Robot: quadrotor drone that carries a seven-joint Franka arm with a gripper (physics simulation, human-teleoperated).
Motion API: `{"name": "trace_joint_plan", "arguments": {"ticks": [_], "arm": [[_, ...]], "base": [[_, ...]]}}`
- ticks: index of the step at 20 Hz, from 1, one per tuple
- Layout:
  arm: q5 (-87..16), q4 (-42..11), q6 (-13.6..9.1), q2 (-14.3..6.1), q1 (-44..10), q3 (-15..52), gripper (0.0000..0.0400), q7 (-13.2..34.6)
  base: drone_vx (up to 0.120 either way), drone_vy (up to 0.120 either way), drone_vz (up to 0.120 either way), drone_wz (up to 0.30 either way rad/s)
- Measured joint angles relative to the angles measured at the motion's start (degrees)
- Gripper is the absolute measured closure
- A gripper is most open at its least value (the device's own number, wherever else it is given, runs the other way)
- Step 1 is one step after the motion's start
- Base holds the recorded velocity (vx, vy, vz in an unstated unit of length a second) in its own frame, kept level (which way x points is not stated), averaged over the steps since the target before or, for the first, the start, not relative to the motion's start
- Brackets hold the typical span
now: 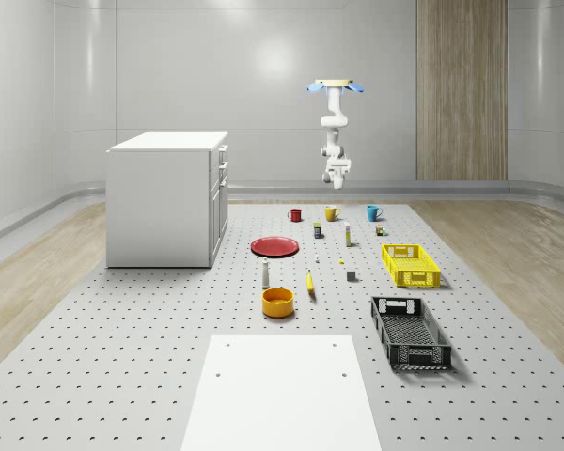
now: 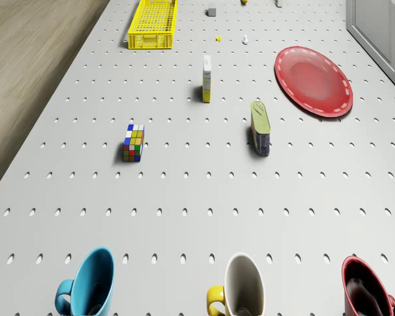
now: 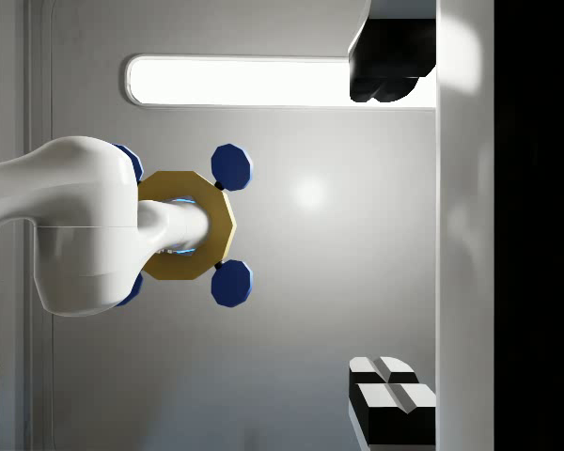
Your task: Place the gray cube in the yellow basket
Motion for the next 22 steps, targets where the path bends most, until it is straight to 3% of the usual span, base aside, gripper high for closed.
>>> {"name": "trace_joint_plan", "arguments": {"ticks": [9,22], "arm": [[-0.04,-0.17,0.33,-0.23,-0.06,0.07,0.0000,-0.02],[-0.63,-0.55,0.89,-0.62,-0.23,0.52,0.0000,0.04]], "base": [[0.120,-0.107,0.000,0.000],[0.120,-0.003,0.000,0.000]]}}
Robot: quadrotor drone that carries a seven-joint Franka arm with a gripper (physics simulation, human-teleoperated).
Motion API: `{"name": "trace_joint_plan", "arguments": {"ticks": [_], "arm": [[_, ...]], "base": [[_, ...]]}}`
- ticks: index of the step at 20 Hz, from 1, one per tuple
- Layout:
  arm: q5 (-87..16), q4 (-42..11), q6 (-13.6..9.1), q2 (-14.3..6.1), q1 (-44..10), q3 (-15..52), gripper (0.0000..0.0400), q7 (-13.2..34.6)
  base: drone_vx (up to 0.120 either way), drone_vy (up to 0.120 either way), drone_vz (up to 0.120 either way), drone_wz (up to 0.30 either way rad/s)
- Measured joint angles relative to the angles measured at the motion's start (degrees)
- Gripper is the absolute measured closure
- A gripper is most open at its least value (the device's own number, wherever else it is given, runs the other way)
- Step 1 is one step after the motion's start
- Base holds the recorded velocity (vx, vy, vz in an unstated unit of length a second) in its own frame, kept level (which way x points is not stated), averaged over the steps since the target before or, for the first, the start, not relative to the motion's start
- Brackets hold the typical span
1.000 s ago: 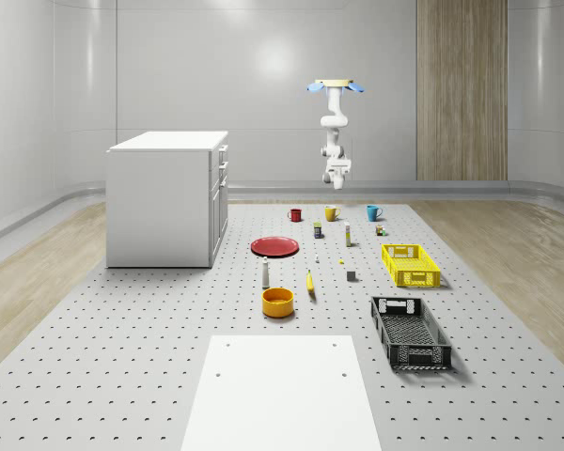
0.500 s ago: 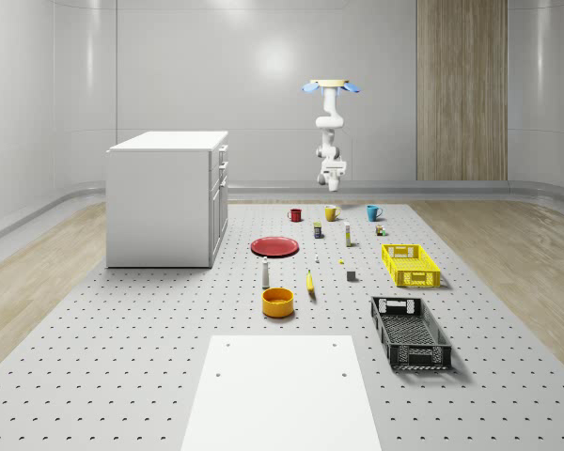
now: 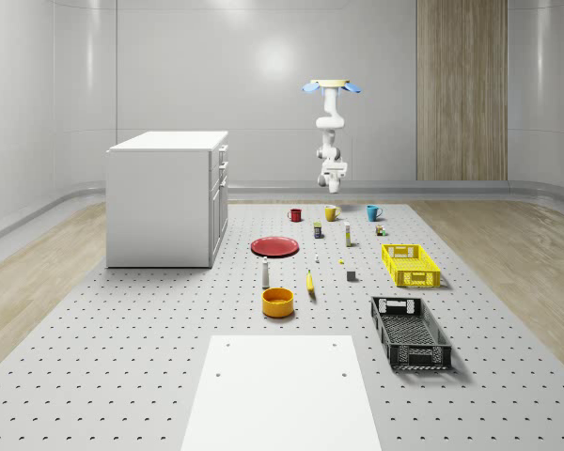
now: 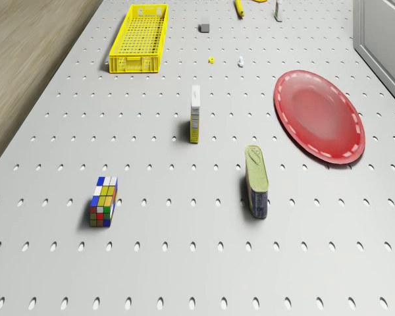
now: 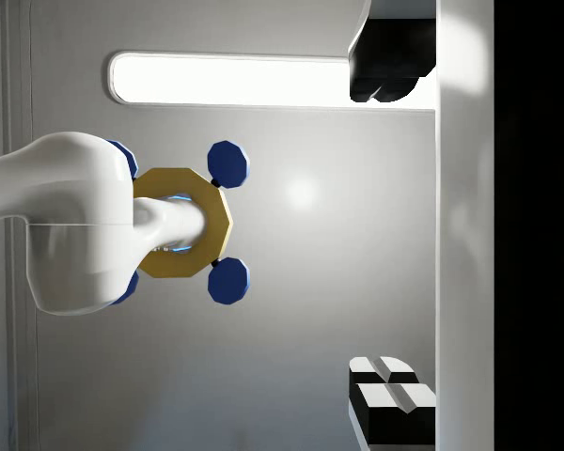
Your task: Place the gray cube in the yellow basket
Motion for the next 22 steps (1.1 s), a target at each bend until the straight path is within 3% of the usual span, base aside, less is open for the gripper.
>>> {"name": "trace_joint_plan", "arguments": {"ticks": [14,22], "arm": [[-6.57,-0.77,0.68,-0.52,-1.45,4.68,0.0000,0.86],[-26.20,-5.36,1.63,-1.74,-5.87,18.36,0.0000,3.77]], "base": [[0.120,0.000,0.000,0.000],[0.120,0.000,0.000,0.000]]}}
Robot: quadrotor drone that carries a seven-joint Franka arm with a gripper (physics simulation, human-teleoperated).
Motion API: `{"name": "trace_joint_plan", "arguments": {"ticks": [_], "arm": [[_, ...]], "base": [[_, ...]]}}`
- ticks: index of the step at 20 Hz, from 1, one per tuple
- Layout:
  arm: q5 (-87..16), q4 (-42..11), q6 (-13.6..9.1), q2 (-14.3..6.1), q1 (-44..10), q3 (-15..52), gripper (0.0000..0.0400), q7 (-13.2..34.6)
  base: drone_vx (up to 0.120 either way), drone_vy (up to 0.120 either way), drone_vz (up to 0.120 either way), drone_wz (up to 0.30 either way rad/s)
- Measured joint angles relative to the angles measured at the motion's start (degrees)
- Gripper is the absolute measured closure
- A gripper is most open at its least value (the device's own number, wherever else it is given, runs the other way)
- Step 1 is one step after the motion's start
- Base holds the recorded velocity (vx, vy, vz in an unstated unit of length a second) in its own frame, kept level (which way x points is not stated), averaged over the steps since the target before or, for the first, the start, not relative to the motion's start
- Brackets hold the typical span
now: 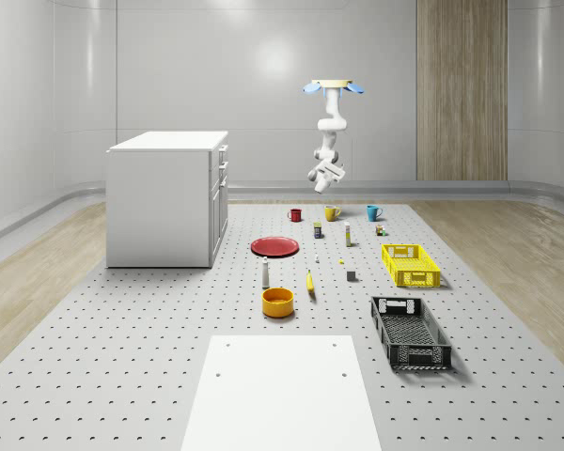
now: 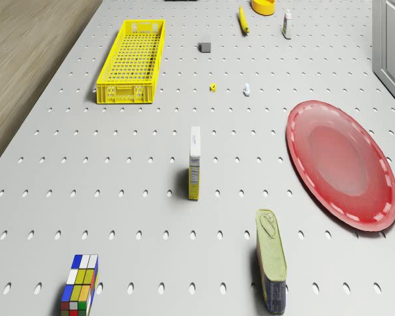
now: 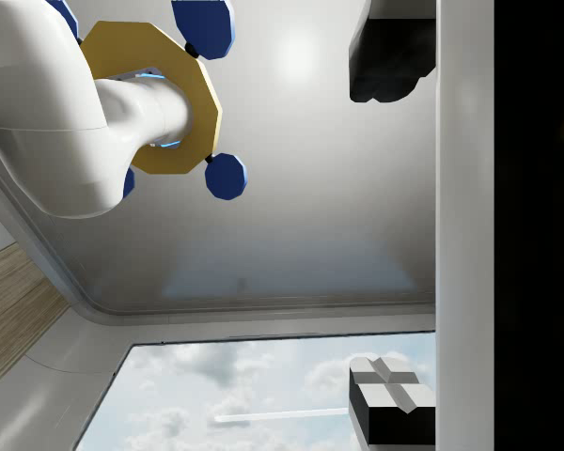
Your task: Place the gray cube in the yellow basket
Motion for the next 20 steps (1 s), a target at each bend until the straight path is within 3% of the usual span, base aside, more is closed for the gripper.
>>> {"name": "trace_joint_plan", "arguments": {"ticks": [3,8,13,17,20], "arm": [[-14.88,-6.26,0.75,-1.43,-3.59,9.70,0.0000,2.87],[-46.72,-24.00,0.55,-5.36,-13.59,27.63,0.0000,12.45],[-71.89,-37.25,-5.08,-9.27,-28.66,40.38,0.0000,24.94],[-81.51,-41.18,-9.97,-12.03,-39.11,46.17,0.0000,32.12],[-84.78,-42.29,-12.25,-13.81,-44.36,48.75,0.0000,35.55]], "base": [[0.120,0.000,0.000,0.000],[0.120,0.000,0.000,0.000],[0.120,0.000,0.000,0.000],[0.120,0.000,-0.110,0.000],[0.120,0.000,-0.120,0.000]]}}
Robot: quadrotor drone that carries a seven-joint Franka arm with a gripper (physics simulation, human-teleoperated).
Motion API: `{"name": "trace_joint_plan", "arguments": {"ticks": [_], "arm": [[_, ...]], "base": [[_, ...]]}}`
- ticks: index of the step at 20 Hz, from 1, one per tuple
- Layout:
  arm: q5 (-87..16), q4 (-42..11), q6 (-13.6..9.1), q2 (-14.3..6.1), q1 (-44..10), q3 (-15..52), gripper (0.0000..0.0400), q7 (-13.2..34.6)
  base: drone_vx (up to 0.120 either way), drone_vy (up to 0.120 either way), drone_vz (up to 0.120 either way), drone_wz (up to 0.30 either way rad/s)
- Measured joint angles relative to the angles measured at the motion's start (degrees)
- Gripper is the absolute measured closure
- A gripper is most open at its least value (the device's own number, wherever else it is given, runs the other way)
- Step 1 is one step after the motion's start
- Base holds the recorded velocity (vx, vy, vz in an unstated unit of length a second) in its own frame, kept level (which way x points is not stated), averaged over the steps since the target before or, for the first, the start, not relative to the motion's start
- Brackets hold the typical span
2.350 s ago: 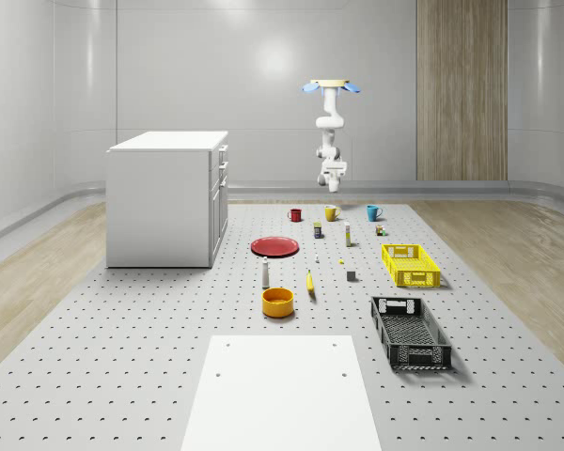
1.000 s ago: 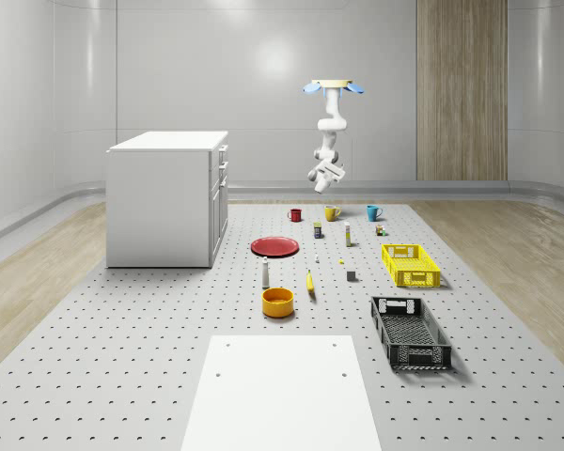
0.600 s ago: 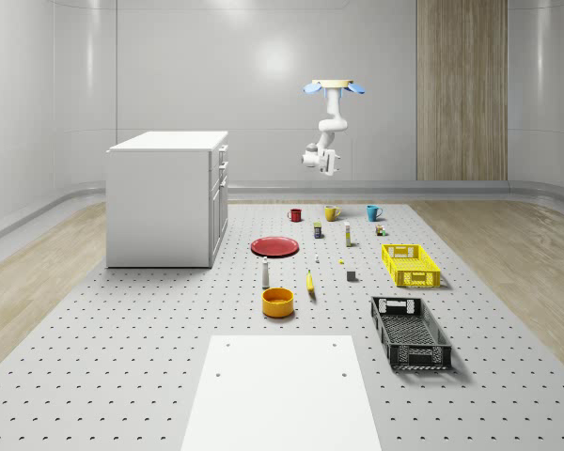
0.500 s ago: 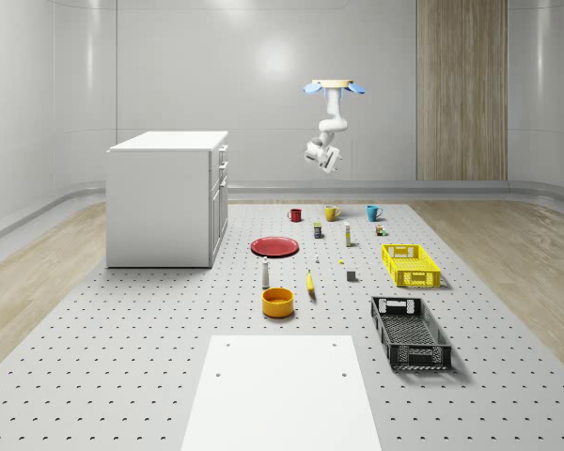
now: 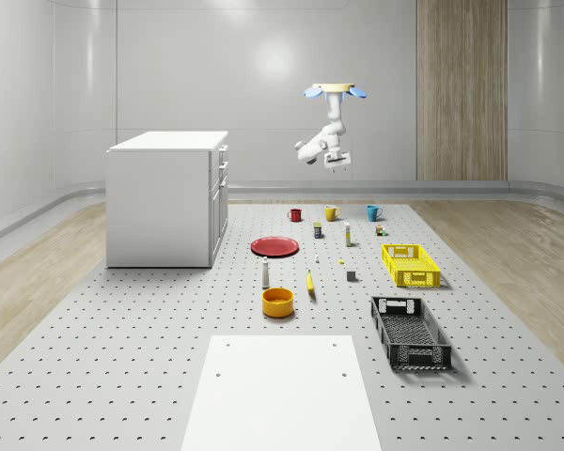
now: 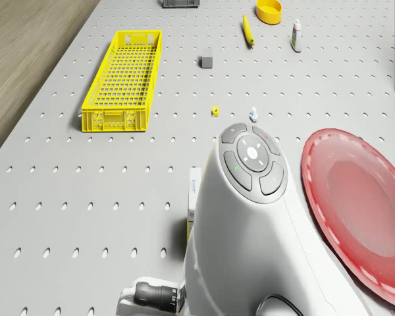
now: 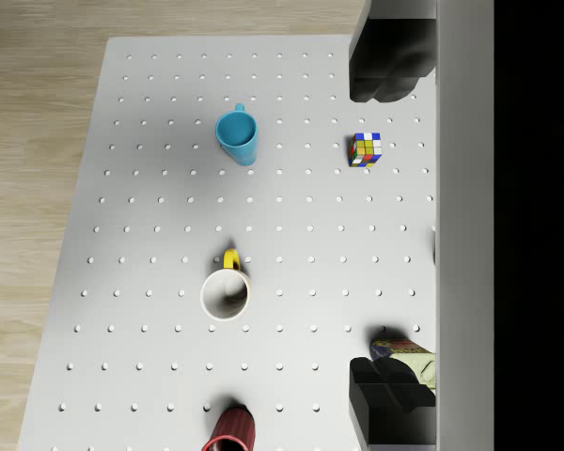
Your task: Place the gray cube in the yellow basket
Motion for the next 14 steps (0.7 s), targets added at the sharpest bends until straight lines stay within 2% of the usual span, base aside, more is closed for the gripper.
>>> {"name": "trace_joint_plan", "arguments": {"ticks": [6,14], "arm": [[-2.09,-0.65,-1.60,-2.79,-5.64,2.76,0.0000,3.77],[-1.74,-0.67,-0.74,-5.66,-8.60,4.49,0.0000,5.96]], "base": [[0.120,0.000,-0.120,0.000],[0.120,0.000,-0.120,0.000]]}}
